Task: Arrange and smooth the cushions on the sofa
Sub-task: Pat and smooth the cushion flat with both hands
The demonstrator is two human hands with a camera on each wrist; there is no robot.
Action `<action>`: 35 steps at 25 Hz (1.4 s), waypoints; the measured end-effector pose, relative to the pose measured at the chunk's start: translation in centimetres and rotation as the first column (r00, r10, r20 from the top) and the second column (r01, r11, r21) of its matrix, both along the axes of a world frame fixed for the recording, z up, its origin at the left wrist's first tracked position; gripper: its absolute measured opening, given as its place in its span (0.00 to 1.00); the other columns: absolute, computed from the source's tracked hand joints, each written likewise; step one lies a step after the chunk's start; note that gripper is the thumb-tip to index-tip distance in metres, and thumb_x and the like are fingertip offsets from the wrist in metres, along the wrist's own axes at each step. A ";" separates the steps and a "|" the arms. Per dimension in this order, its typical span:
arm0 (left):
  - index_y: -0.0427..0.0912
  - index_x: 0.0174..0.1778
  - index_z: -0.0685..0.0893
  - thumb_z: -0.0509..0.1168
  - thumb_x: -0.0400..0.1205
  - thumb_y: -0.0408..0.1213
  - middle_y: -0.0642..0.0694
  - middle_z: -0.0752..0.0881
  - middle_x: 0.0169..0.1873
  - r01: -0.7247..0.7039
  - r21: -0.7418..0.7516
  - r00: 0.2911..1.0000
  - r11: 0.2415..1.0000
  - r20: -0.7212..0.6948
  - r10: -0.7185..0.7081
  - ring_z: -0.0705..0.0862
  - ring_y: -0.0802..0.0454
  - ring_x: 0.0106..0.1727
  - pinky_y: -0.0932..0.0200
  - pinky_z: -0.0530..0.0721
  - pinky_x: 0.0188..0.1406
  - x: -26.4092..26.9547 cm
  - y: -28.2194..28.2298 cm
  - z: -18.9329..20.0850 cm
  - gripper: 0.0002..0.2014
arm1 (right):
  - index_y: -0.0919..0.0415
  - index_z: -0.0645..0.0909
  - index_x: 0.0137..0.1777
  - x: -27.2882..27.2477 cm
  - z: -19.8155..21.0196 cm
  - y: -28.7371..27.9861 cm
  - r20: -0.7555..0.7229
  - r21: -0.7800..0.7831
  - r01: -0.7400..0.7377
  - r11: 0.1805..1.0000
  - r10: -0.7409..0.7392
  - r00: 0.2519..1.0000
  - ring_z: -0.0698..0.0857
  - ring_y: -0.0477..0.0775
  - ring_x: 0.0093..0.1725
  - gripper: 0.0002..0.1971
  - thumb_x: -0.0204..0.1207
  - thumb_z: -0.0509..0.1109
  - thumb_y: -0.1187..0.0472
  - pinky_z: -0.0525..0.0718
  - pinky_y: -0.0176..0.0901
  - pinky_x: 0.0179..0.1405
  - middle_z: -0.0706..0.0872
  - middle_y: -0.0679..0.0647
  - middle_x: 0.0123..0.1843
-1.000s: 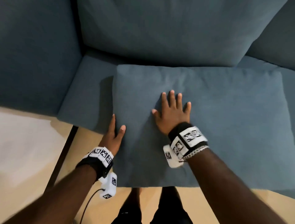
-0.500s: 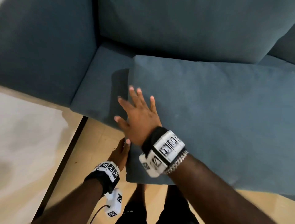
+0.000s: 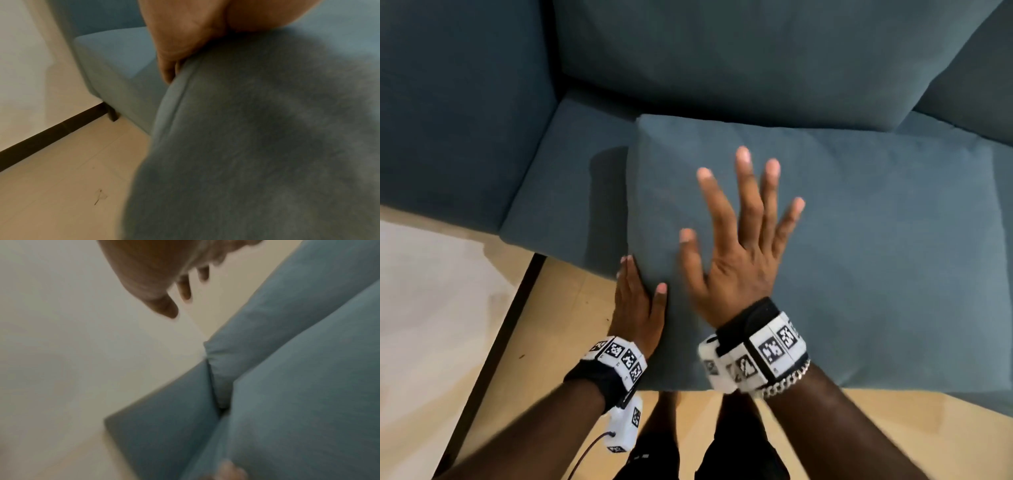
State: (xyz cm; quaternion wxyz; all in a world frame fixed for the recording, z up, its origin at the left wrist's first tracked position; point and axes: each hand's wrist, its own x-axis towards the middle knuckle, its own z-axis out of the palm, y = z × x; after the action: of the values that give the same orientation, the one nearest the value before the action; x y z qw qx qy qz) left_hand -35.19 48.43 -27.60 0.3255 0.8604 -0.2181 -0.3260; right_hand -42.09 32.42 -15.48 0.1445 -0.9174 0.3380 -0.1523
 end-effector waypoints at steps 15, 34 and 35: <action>0.58 0.92 0.51 0.36 0.83 0.63 0.49 0.45 0.92 0.352 0.377 0.776 0.857 0.395 -0.492 0.44 0.43 0.92 0.36 0.46 0.89 -1.2 -14.0 2.6 0.38 | 0.45 0.67 0.87 -8.4 0.1 -10.3 -0.258 0.233 0.016 0.972 0.046 0.965 0.46 0.57 0.92 0.30 0.85 0.62 0.41 0.45 0.66 0.88 0.49 0.51 0.93; 0.65 0.90 0.40 0.43 0.87 0.67 0.56 0.36 0.91 0.470 0.456 0.615 0.756 0.446 -0.651 0.34 0.45 0.91 0.27 0.33 0.84 -15.1 -27.6 2.0 0.35 | 0.49 0.58 0.91 -25.1 -0.7 -22.9 -0.123 0.102 0.229 0.968 -0.216 0.969 0.44 0.61 0.92 0.36 0.85 0.62 0.42 0.47 0.71 0.89 0.47 0.55 0.93; 0.66 0.90 0.39 0.41 0.86 0.68 0.57 0.35 0.90 0.468 0.464 0.622 0.752 0.433 -0.653 0.32 0.46 0.91 0.29 0.31 0.83 -14.9 -27.9 1.4 0.35 | 0.53 0.62 0.89 -26.3 0.7 -24.5 0.106 0.072 0.340 0.938 -0.346 0.932 0.48 0.62 0.92 0.34 0.85 0.63 0.45 0.49 0.68 0.89 0.52 0.57 0.93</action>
State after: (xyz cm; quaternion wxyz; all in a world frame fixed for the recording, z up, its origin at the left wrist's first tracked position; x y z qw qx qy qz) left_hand -50.10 20.56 -26.18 -0.0130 0.8422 -0.5120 -0.1685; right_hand -68.35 7.92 -14.81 0.1593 -0.8299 0.4876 -0.2197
